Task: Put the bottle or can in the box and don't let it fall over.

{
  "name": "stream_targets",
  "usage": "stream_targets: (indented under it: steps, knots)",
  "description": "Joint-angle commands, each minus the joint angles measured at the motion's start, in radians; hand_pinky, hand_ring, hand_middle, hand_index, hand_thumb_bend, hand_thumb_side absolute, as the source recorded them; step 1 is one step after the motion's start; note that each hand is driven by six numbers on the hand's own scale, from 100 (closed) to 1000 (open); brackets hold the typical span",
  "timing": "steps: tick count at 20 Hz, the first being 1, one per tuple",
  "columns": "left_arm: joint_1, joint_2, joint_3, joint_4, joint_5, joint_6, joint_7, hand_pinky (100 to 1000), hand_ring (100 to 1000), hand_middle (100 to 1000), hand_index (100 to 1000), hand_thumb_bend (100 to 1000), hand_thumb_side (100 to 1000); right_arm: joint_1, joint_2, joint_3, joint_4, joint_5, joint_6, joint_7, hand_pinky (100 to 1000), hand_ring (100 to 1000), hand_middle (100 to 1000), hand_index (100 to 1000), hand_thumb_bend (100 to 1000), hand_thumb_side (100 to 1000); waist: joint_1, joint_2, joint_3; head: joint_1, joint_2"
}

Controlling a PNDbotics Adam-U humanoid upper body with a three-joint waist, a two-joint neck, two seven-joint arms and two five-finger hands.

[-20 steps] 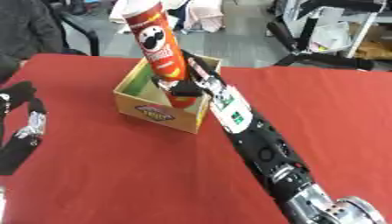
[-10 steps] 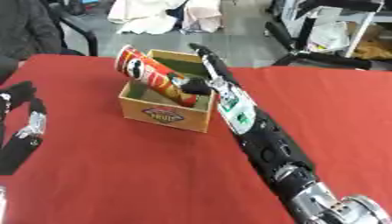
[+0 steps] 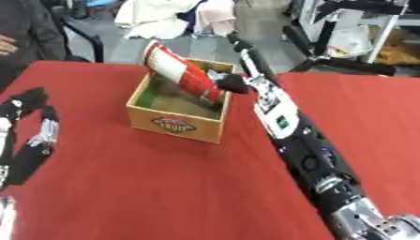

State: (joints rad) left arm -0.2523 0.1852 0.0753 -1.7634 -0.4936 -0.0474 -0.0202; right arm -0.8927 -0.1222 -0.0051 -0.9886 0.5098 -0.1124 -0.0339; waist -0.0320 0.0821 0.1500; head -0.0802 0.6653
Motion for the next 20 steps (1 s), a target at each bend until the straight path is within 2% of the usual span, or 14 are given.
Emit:
stream_targets:
  steps: [1,4,6,7,10,13,16,19,20]
  knots:
    - [0.003,0.027,0.016,-0.017,-0.006,0.006,0.009,899,794,743,871,100,692,0.071,-0.089,-0.003,-0.167,-0.178,0.011,0.057,1000,941,928,570,100,114,0.003,-0.02,-0.023,0.024,-0.015]
    - [0.019,0.036,0.021,-0.019,-0.009,0.008,0.014,900,794,743,870,100,713,0.209,-0.141,-0.02,-0.318,-0.332,0.052,0.1,1000,933,915,600,100,100,-0.002,-0.026,-0.073,0.05,-0.011]
    - [0.026,0.04,0.02,-0.025,-0.011,0.007,0.015,899,793,742,869,100,712,0.291,-0.166,-0.035,-0.403,-0.389,0.072,0.116,1000,928,909,630,100,101,-0.005,-0.033,-0.103,0.068,-0.002]
    - [0.026,0.041,0.018,-0.03,-0.01,0.005,0.014,898,792,740,865,100,710,0.327,-0.176,-0.045,-0.439,-0.402,0.079,0.116,1000,926,906,659,100,136,-0.007,-0.036,-0.114,0.077,0.002]
    - [0.011,0.049,-0.006,-0.064,0.004,-0.011,0.005,893,789,729,842,100,707,0.439,-0.188,-0.084,-0.534,-0.389,0.091,0.09,1000,923,901,673,100,162,-0.008,-0.041,-0.137,0.104,0.01]
    - [-0.033,0.06,-0.052,-0.11,0.031,-0.034,-0.018,877,771,671,792,100,687,0.544,-0.177,-0.131,-0.609,-0.381,0.101,0.053,1000,916,890,680,100,189,-0.006,-0.045,-0.153,0.136,0.029]
    - [-0.114,0.067,-0.108,-0.17,0.071,-0.057,-0.023,852,743,623,750,100,668,0.647,-0.156,-0.179,-0.671,-0.378,0.113,0.014,1000,909,880,683,100,207,-0.004,-0.053,-0.157,0.172,0.058]
    - [-0.212,0.071,-0.144,-0.223,0.087,-0.04,-0.008,835,722,592,711,100,554,0.724,-0.129,-0.214,-0.711,-0.369,0.127,-0.011,1000,905,874,685,100,223,-0.002,-0.064,-0.158,0.22,0.093]
    - [-0.251,0.072,-0.157,-0.23,0.092,-0.032,-0.002,831,717,582,699,100,551,0.746,-0.12,-0.226,-0.719,-0.368,0.132,-0.021,1000,903,871,685,100,226,-0.002,-0.067,-0.157,0.229,0.099]
